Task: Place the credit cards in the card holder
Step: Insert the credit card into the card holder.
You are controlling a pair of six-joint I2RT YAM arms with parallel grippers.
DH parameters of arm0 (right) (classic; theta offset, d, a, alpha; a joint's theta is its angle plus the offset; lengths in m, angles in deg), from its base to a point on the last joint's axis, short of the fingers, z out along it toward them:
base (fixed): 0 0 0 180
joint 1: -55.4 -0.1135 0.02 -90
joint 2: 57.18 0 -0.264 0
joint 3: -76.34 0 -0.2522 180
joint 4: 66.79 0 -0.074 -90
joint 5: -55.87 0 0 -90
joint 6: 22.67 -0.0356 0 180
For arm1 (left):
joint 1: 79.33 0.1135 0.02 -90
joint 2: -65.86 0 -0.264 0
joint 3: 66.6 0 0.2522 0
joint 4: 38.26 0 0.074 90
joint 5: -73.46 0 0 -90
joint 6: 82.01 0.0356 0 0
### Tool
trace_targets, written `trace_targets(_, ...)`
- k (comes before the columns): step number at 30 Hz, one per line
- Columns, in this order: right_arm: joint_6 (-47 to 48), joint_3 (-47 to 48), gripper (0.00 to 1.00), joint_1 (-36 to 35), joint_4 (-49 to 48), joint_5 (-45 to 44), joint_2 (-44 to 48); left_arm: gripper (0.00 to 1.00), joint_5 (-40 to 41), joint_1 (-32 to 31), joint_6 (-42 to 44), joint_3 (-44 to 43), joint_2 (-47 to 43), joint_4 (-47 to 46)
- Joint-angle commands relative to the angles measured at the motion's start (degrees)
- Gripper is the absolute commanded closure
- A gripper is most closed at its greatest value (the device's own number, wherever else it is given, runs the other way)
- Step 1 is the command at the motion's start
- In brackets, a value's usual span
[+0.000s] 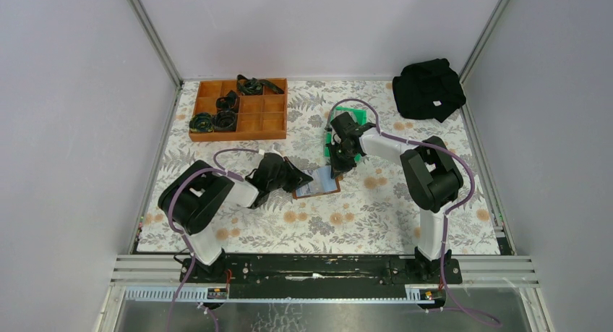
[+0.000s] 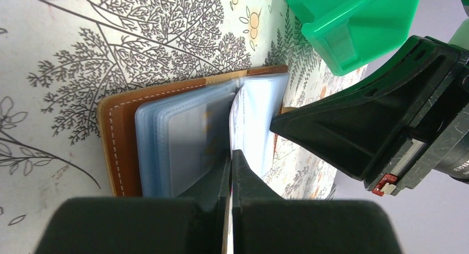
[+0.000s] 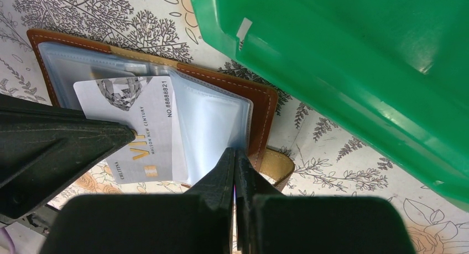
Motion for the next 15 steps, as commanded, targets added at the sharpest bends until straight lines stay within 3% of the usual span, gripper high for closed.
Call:
trace_targets(1,0.4,-2.6,0.98,-0.3,2.8,-5.3,-3.0,1.00,4.3,-1.7,1.5,-1.2,2.6,10.0)
trace_targets(15,0.4,-3.2,0.98,-0.2,3.5,-6.5,-2.3,1.00,8.7,-4.5,3.5,-0.5,0.7,16.8)
